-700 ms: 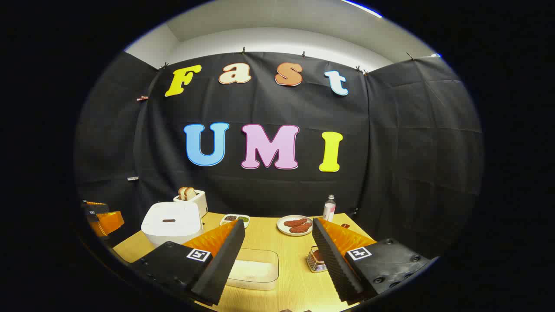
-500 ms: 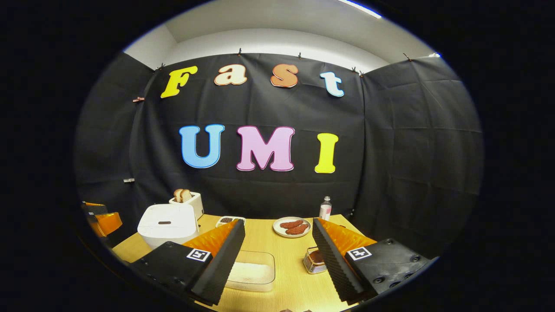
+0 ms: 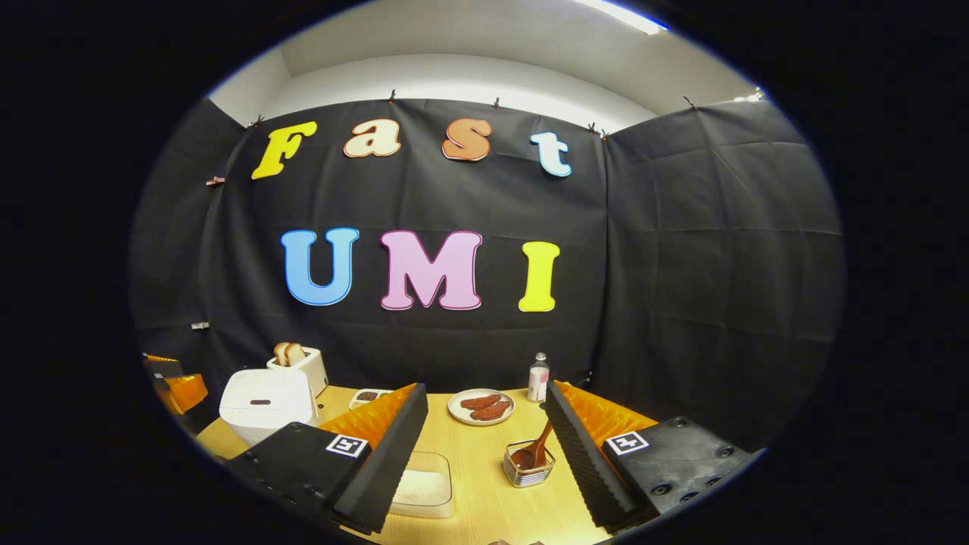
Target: Close the left gripper, press the button to open the rice cooker; take a wooden spoon from the chopstick holder with the right hand, scoop a spoonful of rice and pour it into the rice cooker, then put the wooden spoon back into the chopstick holder.
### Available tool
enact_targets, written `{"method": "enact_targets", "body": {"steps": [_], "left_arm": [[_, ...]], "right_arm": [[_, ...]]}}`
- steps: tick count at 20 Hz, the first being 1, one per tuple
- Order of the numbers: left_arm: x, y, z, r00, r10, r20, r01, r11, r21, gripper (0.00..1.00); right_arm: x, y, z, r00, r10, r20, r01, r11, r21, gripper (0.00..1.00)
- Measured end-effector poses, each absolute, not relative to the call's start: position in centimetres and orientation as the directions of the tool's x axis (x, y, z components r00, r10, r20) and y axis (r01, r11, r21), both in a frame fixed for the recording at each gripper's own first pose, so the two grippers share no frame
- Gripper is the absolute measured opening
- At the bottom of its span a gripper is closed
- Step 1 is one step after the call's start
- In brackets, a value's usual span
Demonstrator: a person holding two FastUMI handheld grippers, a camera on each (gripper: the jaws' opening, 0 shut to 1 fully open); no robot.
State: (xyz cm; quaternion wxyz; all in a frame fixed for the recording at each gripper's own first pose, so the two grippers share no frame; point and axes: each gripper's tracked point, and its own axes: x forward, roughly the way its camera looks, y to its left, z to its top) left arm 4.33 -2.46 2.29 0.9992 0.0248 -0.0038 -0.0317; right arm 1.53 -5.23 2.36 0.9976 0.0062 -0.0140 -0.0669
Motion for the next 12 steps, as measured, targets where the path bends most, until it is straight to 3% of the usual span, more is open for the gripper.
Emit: {"method": "enact_targets", "body": {"steps": [12], "left_arm": [[8.0, -3.1, 3.4, 1.0, -0.006, -0.001, 0.006, 1.0, 0.009, 0.96]], "right_arm": [[5.8, -6.6, 1.9, 0.998, -0.066, 0.019, 0.065, 0.998, 0.027, 0.98]]}}
